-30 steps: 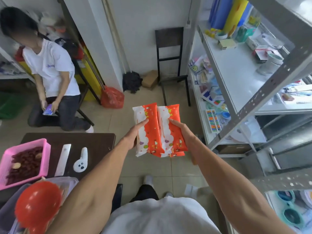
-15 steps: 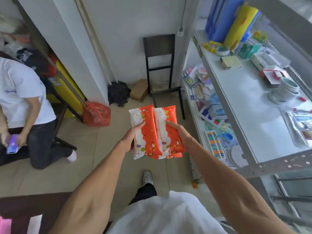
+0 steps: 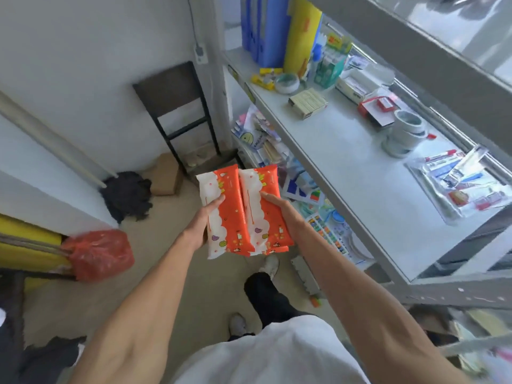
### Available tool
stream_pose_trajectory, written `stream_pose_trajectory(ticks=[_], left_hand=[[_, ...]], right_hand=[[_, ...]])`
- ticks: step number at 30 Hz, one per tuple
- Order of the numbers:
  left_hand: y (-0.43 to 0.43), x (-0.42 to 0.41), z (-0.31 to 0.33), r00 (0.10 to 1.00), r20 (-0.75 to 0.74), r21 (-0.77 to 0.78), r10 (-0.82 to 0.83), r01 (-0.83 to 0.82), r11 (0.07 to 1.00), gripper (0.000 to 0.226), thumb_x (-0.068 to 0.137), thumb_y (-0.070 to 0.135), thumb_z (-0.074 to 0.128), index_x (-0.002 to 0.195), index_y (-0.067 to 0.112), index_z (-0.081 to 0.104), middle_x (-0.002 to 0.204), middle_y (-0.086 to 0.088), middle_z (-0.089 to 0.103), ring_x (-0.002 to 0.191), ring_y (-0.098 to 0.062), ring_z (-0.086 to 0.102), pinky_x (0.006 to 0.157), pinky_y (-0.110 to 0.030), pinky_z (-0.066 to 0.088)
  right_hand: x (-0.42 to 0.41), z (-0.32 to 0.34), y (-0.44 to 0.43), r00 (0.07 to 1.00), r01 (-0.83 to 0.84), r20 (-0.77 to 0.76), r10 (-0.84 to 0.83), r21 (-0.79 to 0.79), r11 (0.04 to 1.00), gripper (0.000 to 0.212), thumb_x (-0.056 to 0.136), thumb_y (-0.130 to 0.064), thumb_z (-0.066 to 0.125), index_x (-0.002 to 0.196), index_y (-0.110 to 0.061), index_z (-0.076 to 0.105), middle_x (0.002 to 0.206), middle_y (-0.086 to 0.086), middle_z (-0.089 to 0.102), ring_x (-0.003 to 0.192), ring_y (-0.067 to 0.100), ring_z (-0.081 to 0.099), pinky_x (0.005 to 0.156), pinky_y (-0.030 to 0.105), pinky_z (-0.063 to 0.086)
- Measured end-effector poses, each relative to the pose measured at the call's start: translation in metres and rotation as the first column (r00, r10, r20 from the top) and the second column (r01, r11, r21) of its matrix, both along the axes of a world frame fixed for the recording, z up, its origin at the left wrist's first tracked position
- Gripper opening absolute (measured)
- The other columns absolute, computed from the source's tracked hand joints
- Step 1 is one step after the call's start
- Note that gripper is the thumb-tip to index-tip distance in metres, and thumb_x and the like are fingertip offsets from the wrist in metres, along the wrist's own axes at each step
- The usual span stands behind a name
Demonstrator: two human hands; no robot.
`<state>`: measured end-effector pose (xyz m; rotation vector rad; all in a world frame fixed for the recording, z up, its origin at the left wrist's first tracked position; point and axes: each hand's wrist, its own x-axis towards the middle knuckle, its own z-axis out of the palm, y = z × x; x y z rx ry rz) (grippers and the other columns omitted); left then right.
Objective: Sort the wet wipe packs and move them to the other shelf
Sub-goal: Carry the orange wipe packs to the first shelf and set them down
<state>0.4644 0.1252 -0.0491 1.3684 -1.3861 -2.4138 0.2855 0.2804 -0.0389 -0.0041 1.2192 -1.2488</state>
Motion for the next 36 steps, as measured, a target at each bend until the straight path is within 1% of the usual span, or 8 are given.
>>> stream_pose_trajectory(ticks=[7, 13, 19, 24, 28, 31, 33, 36], left_hand=[[-0.059, -0.132, 0.006, 0.985, 0.01, -0.104, -0.174, 0.174, 0.979, 0.05, 0.094, 0.053, 0.06, 0.132, 0.022, 0.06, 0.108, -0.006, 0.078, 0.106, -0.03, 0.071, 0.09, -0.046, 0.055], [-0.086, -0.244, 0.026, 0.916, 0.0, -0.166, -0.401, 0.395, 0.903, 0.052, 0.094, 0.054, 0.06, 0.137, 0.025, 0.058, 0.122, -0.006, 0.074, 0.111, -0.028, 0.071, 0.087, -0.043, 0.055], [-0.072, -0.348, 0.019, 0.766, -0.026, -0.124, -0.642, 0.635, 0.763, 0.057, 0.092, 0.048, 0.066, 0.139, 0.016, 0.057, 0.125, -0.016, 0.071, 0.116, -0.036, 0.069, 0.106, -0.058, 0.048], [-0.058, -0.41, 0.02, 0.644, -0.004, -0.081, -0.765, 0.763, 0.642, 0.06, 0.088, 0.046, 0.072, 0.136, 0.012, 0.059, 0.122, -0.02, 0.072, 0.11, -0.04, 0.071, 0.097, -0.054, 0.056], [-0.056, -0.446, 0.015, 0.527, 0.063, -0.129, -0.847, 0.846, 0.517, 0.067, 0.081, 0.053, 0.077, 0.131, 0.01, 0.064, 0.118, -0.02, 0.074, 0.109, -0.042, 0.071, 0.103, -0.057, 0.052], [-0.059, -0.472, 0.002, 0.524, 0.135, -0.28, -0.841, 0.835, 0.474, 0.066, 0.08, 0.065, 0.072, 0.123, 0.015, 0.068, 0.115, -0.016, 0.075, 0.1, -0.034, 0.074, 0.095, -0.052, 0.057], [-0.067, -0.482, -0.001, 0.51, 0.236, -0.449, -0.827, 0.812, 0.372, 0.073, 0.073, 0.081, 0.066, 0.123, 0.028, 0.061, 0.121, -0.006, 0.07, 0.109, -0.03, 0.069, 0.094, -0.056, 0.056], [-0.058, -0.474, 0.018, 0.447, 0.228, -0.5, -0.865, 0.816, 0.29, 0.081, 0.09, 0.069, 0.057, 0.151, 0.021, 0.031, 0.138, -0.001, 0.055, 0.127, -0.025, 0.055, 0.093, -0.049, 0.055]], right_hand=[[-0.103, -0.004, -0.034, 0.981, 0.195, 0.039, -0.192, -0.091, 0.977, 0.036, 0.097, -0.037, 0.063, 0.121, -0.01, 0.065, 0.098, 0.012, 0.076, 0.077, 0.027, 0.075, 0.068, 0.039, 0.063], [-0.173, -0.005, -0.035, 0.923, 0.368, -0.048, -0.381, -0.169, 0.914, 0.058, 0.096, -0.042, 0.064, 0.139, -0.006, 0.054, 0.116, 0.017, 0.07, 0.089, 0.031, 0.074, 0.079, 0.043, 0.062], [-0.216, -0.02, -0.005, 0.761, 0.633, -0.087, -0.642, -0.116, 0.766, 0.073, 0.081, -0.051, 0.078, 0.139, -0.012, 0.057, 0.131, 0.023, 0.066, 0.105, 0.039, 0.07, 0.088, 0.05, 0.06], [-0.24, -0.025, 0.012, 0.587, 0.793, -0.221, -0.779, -0.04, 0.608, 0.078, 0.073, -0.055, 0.084, 0.132, -0.007, 0.063, 0.13, 0.029, 0.063, 0.104, 0.044, 0.067, 0.101, 0.064, 0.05], [-0.25, -0.022, 0.012, 0.47, 0.839, -0.563, -0.68, 0.046, 0.542, 0.063, 0.081, -0.069, 0.068, 0.115, -0.015, 0.067, 0.114, 0.02, 0.072, 0.1, 0.038, 0.072, 0.094, 0.052, 0.058], [-0.255, -0.03, 0.01, 0.443, 0.867, -0.811, -0.382, 0.28, 0.412, 0.066, 0.096, -0.066, 0.047, 0.135, -0.013, 0.056, 0.123, 0.018, 0.06, 0.12, 0.034, 0.056, 0.103, 0.045, 0.047], [-0.256, -0.039, 0.005, 0.442, 0.877, -0.842, -0.309, 0.334, 0.344, 0.068, 0.101, -0.061, 0.039, 0.143, -0.008, 0.045, 0.131, 0.023, 0.048, 0.13, 0.039, 0.042, 0.109, 0.049, 0.037], [-0.262, -0.043, -0.007, 0.461, 0.869, -0.843, -0.278, 0.364, 0.335, 0.067, 0.103, -0.059, 0.035, 0.141, -0.004, 0.043, 0.135, 0.023, 0.043, 0.131, 0.04, 0.039, 0.11, 0.051, 0.034]])
